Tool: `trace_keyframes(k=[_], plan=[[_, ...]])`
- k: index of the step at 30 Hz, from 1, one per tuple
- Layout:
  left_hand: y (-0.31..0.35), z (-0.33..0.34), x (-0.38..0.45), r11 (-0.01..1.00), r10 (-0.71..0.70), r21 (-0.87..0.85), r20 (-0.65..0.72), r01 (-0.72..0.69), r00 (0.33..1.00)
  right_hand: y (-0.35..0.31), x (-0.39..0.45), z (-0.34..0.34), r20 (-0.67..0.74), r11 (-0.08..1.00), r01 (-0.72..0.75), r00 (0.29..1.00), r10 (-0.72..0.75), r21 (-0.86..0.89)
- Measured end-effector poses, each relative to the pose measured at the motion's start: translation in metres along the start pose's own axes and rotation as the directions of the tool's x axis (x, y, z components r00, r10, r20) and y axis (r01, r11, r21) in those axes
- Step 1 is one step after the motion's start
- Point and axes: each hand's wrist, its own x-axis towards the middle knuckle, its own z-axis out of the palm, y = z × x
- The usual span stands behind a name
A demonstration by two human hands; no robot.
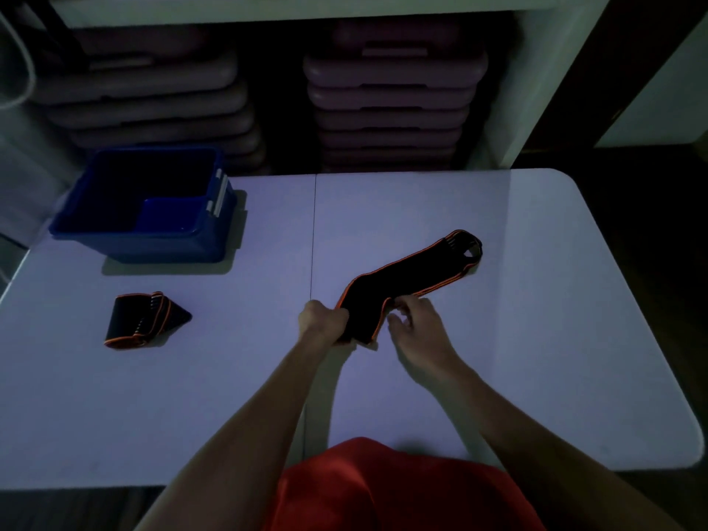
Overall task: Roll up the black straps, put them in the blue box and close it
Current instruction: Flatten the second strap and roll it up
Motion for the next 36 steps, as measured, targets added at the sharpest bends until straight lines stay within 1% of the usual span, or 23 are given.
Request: trace_keyframes(k=[2,3,5,8,11,13,14,15,17,19,20,22,24,27,28,29,32,36], plan=[[-0.001,0.008,-0.007,0.999,-0.012,-0.031,0.066,0.014,0.998,-0.001,0.002,-0.001,-0.029,0.999,-0.002,1.000,0.003,0.040],[-0.001,0.010,-0.010,0.999,-0.020,-0.038,0.102,0.024,0.995,-0.001,0.004,-0.003,-0.024,0.997,-0.028,0.999,0.029,0.073],[-0.004,0.013,-0.013,0.999,-0.030,-0.038,0.160,0.036,0.987,-0.001,0.007,-0.008,0.006,0.981,-0.106,0.994,0.107,0.165],[-0.006,0.015,-0.018,0.998,-0.063,-0.010,0.247,0.068,0.967,0.001,0.012,-0.014,0.044,0.945,-0.158,0.987,0.152,0.286],[-0.009,0.017,-0.025,0.996,-0.068,-0.038,0.311,0.084,0.948,0.003,0.011,-0.016,0.069,0.911,-0.160,0.987,0.144,0.379],[-0.012,0.019,-0.031,0.993,-0.036,-0.091,0.341,0.071,0.939,0.004,0.002,-0.018,0.039,0.915,-0.098,0.995,0.090,0.392],[-0.014,0.020,-0.035,0.990,-0.016,-0.124,0.362,0.065,0.932,0.005,-0.004,-0.018,0.018,0.927,-0.061,0.998,0.059,0.369],[-0.016,0.021,-0.038,0.985,0.003,-0.160,0.383,0.063,0.924,0.008,-0.011,-0.019,-0.005,0.952,-0.029,0.999,0.032,0.306],[-0.020,0.023,-0.045,0.978,0.039,-0.205,0.402,0.048,0.915,0.018,-0.028,-0.017,-0.053,0.983,0.076,0.996,-0.068,0.166],[-0.024,0.024,-0.049,0.973,0.076,-0.228,0.391,0.016,0.917,0.028,-0.047,-0.015,-0.073,0.979,0.166,0.985,-0.158,0.121],[-0.025,0.025,-0.051,0.970,0.092,-0.244,0.383,0.005,0.919,0.034,-0.055,-0.015,-0.059,0.978,0.192,0.981,-0.187,0.084],[-0.028,0.028,-0.052,0.964,0.118,-0.267,0.367,-0.018,0.923,0.039,-0.070,-0.020,0.011,0.971,0.233,0.972,-0.233,-0.060],[-0.031,0.032,-0.054,0.957,0.145,-0.287,0.332,-0.047,0.932,0.045,-0.079,-0.022,0.074,0.947,0.292,0.956,-0.284,-0.135],[-0.036,0.035,-0.059,0.958,0.191,-0.251,0.201,-0.138,0.961,0.049,-0.082,-0.016,0.096,0.928,0.300,0.953,-0.286,-0.220],[-0.038,0.034,-0.059,0.958,0.205,-0.234,0.163,-0.164,0.965,0.047,-0.081,-0.015,0.080,0.927,0.292,0.956,-0.281,-0.236],[-0.039,0.032,-0.060,0.957,0.204,-0.241,0.156,-0.162,0.966,0.044,-0.080,-0.014,0.053,0.929,0.283,0.959,-0.279,-0.239],[-0.043,0.027,-0.062,0.936,0.162,-0.342,0.222,-0.079,0.961,0.033,-0.077,-0.012,-0.040,0.922,0.315,0.942,-0.332,-0.226],[-0.046,0.025,-0.067,0.904,0.127,-0.427,0.245,-0.011,0.961,0.023,-0.071,-0.006,-0.059,0.906,0.357,0.924,-0.378,-0.226]])
